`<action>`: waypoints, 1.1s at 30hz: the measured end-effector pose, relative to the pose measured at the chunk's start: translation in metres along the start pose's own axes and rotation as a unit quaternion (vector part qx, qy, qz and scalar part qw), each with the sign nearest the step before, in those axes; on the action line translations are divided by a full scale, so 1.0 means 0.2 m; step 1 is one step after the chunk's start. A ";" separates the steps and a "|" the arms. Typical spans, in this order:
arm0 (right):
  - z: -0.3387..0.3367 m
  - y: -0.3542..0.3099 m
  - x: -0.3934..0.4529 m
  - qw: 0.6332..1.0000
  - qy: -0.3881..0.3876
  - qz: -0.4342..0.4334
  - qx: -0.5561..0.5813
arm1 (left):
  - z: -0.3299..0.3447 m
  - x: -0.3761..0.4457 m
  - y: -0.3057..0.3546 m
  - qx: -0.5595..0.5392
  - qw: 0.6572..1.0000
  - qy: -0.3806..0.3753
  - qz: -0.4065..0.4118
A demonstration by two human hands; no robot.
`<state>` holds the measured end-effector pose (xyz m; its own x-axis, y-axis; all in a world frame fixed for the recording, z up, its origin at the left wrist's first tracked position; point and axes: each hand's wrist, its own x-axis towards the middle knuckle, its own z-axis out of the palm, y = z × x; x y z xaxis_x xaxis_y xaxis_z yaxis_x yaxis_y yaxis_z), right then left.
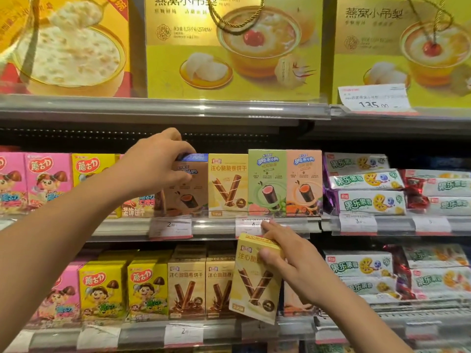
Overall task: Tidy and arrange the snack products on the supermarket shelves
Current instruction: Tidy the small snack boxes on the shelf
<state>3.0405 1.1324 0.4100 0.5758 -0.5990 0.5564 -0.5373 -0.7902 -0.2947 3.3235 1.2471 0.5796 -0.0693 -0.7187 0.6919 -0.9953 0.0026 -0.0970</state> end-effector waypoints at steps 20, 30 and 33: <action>0.00 -0.03 0.00 0.999 0.001 -0.017 -0.046 | -0.18 -0.27 -0.06 -0.079 0.997 0.016 0.018; -0.03 -0.06 0.00 0.998 -0.012 -0.025 -0.048 | 0.09 -0.43 -0.14 -0.080 0.993 -0.086 0.028; -0.03 -0.06 0.00 0.998 -0.013 -0.029 -0.047 | 0.18 -0.48 -0.16 -0.098 0.990 -0.103 0.021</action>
<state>3.0424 1.1425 0.4183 0.6227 -0.5571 0.5494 -0.5578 -0.8085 -0.1877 3.3638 1.2912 0.4909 -0.1159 -0.8419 0.5270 -0.9872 0.1564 0.0327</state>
